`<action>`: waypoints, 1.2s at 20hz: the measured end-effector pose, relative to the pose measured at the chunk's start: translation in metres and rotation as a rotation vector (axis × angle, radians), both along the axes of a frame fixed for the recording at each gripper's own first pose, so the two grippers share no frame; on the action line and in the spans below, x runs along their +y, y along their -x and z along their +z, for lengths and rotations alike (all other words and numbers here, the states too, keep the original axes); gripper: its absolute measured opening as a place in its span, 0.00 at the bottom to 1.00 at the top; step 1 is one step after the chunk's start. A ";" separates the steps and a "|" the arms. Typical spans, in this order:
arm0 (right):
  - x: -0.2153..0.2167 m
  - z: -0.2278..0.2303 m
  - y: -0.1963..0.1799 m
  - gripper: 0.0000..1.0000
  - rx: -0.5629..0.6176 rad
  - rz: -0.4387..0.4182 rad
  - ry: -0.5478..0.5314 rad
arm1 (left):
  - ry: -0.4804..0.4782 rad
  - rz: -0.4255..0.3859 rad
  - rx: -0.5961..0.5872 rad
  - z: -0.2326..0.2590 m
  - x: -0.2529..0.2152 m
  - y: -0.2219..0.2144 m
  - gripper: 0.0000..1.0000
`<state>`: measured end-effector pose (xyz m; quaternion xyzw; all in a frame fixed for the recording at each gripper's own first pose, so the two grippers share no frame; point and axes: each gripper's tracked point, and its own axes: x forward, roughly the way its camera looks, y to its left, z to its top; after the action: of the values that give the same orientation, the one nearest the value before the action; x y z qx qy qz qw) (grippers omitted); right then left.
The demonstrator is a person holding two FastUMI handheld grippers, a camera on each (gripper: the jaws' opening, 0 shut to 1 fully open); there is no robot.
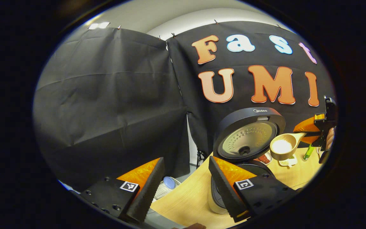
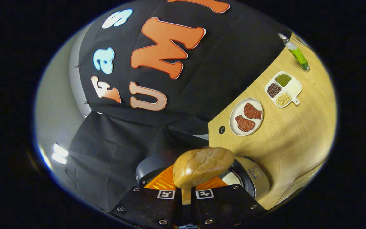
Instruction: Close the left gripper, press the button to open the rice cooker; take a wooden spoon from the chopstick holder with the right hand, scoop a spoonful of rice and pour it into the rice cooker, then put the wooden spoon back into the chopstick holder.
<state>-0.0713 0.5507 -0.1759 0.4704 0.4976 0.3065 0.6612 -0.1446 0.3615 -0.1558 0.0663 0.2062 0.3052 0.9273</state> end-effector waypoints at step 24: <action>0.052 0.020 0.036 0.10 -0.888 0.221 0.338 | -0.035 0.049 0.044 -0.008 0.007 0.020 0.95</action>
<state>-0.1077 0.6030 -0.1561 0.1246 0.2571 0.4611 0.8401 -0.1643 0.3683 -0.1635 0.0840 0.2228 0.3296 0.9136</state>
